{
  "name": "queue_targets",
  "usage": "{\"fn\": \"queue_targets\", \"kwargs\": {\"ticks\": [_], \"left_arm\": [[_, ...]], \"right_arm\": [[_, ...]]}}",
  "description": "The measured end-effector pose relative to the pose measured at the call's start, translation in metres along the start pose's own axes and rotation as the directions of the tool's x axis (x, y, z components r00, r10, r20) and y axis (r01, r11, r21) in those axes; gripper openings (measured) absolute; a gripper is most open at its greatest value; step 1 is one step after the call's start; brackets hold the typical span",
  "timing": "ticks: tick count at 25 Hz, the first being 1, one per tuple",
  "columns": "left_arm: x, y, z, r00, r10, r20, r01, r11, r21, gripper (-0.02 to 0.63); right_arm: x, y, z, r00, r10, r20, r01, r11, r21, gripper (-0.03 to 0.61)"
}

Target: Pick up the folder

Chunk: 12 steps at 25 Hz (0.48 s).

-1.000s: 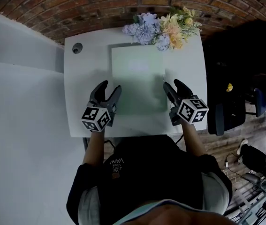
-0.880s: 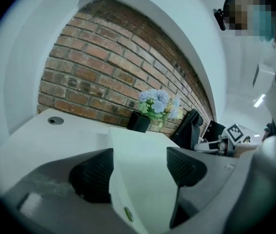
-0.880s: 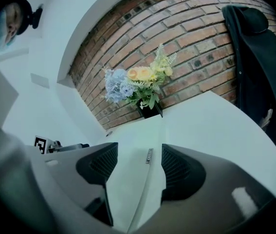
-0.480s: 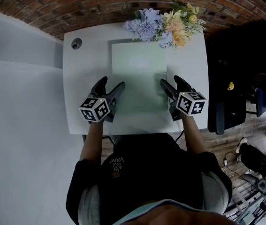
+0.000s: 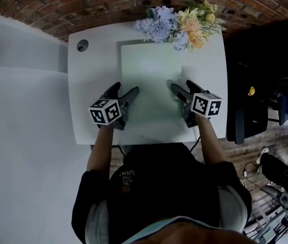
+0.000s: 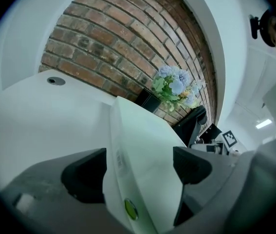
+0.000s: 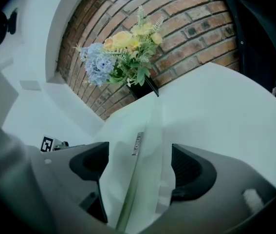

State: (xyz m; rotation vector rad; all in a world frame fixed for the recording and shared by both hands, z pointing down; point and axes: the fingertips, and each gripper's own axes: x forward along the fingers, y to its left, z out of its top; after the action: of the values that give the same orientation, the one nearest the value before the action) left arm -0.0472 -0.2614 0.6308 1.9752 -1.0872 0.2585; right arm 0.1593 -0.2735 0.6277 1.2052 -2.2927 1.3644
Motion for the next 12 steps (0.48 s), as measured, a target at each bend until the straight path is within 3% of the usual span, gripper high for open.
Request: {"fn": "queue_targets", "kwargs": {"ticks": [12], "left_arm": [[0.011, -0.001, -0.015, 0.996, -0.054, -0.073, 0.047, 0.994, -0.096, 0.426]], "right_arm": [[0.016, 0.003, -0.015, 0.997, 0.036, -0.062, -0.033, 0.998, 0.049, 0.393]]}}
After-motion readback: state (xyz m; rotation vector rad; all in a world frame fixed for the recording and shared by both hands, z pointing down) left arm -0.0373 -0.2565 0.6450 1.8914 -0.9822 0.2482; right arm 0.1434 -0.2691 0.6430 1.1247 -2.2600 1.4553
